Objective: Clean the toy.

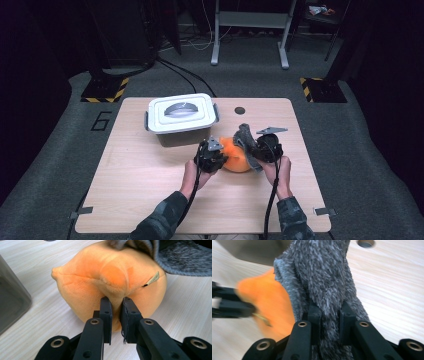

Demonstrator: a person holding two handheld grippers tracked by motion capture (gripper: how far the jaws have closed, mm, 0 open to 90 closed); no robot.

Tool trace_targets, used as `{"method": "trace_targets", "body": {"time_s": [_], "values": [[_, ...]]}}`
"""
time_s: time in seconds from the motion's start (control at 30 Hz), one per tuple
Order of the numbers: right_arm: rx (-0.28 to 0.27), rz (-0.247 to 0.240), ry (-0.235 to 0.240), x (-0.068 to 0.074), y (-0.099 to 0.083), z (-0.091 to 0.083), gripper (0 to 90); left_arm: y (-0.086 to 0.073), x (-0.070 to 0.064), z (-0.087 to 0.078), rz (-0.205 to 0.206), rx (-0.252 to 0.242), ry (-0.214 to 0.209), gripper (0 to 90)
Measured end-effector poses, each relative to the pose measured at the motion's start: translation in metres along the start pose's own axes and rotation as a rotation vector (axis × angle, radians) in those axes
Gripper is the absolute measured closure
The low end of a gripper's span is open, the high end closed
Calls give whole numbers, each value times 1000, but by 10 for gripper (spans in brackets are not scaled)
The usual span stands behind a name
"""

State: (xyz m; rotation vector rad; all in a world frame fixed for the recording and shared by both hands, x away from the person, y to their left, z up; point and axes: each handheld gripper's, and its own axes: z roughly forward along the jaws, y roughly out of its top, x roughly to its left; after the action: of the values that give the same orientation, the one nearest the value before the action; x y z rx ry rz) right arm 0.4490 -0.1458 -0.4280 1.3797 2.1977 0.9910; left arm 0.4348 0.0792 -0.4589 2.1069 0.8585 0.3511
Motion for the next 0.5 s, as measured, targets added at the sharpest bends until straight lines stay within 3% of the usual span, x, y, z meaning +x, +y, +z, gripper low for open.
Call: {"method": "trace_targets", "body": {"time_s": [0.3, 0.5], "values": [[60, 87, -26, -28, -23, 16, 757, -1, 1, 1, -1, 0, 0, 804], [128, 149, -24, -38, -39, 33, 757, -1, 2, 1, 2, 6, 3, 805]]}}
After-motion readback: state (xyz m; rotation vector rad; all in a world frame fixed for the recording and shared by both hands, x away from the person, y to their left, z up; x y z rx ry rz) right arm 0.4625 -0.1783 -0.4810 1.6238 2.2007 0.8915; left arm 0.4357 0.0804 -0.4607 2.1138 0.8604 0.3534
